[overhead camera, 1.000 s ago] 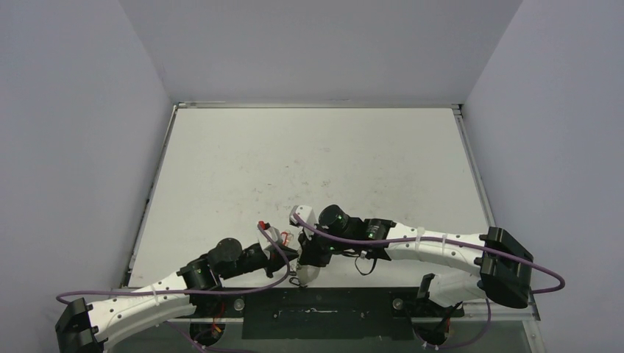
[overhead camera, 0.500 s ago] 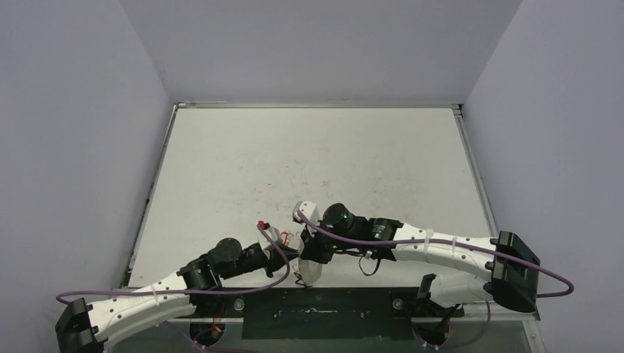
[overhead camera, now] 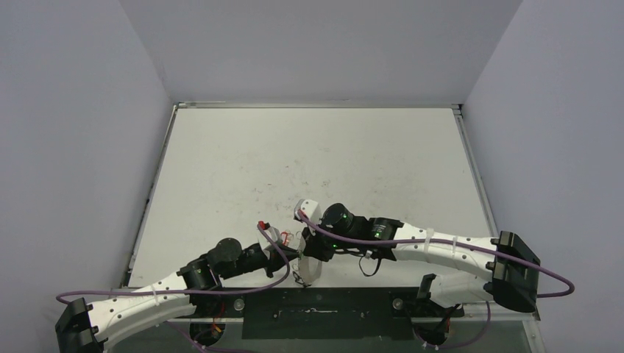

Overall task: Put the keys on the keyring
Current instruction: Insert the key onto the keyring.

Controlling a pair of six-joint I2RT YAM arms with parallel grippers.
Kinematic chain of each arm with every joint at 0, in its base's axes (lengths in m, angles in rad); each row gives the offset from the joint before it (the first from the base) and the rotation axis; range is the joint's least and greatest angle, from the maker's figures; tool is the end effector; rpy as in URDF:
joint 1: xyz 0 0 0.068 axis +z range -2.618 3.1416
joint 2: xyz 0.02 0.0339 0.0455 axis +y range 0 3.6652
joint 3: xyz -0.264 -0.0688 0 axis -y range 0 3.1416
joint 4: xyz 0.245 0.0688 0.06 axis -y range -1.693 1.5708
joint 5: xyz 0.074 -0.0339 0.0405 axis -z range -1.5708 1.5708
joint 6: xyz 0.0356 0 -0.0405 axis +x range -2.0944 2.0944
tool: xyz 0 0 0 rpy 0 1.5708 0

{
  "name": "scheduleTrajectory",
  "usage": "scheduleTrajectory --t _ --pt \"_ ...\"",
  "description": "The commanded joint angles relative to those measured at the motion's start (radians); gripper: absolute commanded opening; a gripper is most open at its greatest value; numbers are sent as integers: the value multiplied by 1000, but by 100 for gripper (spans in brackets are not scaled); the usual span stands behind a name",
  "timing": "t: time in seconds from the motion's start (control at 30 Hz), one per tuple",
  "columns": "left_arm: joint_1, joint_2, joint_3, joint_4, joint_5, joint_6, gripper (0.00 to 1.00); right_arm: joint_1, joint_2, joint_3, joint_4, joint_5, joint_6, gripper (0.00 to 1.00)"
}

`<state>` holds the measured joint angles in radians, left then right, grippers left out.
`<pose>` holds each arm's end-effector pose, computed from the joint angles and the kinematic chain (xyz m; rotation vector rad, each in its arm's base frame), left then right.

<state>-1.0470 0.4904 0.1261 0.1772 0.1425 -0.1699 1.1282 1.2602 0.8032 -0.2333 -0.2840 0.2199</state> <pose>0.0680 -0.1279 0.1863 0.8918 1.6418 -0.9924 0.1062 0.2474 0.2417 -1.2174 2.1194 0.9894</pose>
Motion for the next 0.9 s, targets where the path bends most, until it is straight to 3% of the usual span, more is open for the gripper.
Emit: scheduleTrajectory --t 0.0,0.43,0.57,0.63,0.73,0.87 --pt "-7 -8 37 78 23 15 0 4 17 42 8 66 -4 0" --pt "-7 -10 35 79 24 20 0 4 27 26 23 64 9 1" --pt "-7 -15 34 79 25 21 0 3 -22 2 44 104 18 47" --pt "-7 -17 33 80 26 25 0 1 -69 -23 71 133 30 60" --pt "-7 -19 30 83 29 32 0 -2 -142 -54 97 166 30 65" --pt "-7 -22 24 88 34 44 0 -2 -227 -110 171 140 -54 66"
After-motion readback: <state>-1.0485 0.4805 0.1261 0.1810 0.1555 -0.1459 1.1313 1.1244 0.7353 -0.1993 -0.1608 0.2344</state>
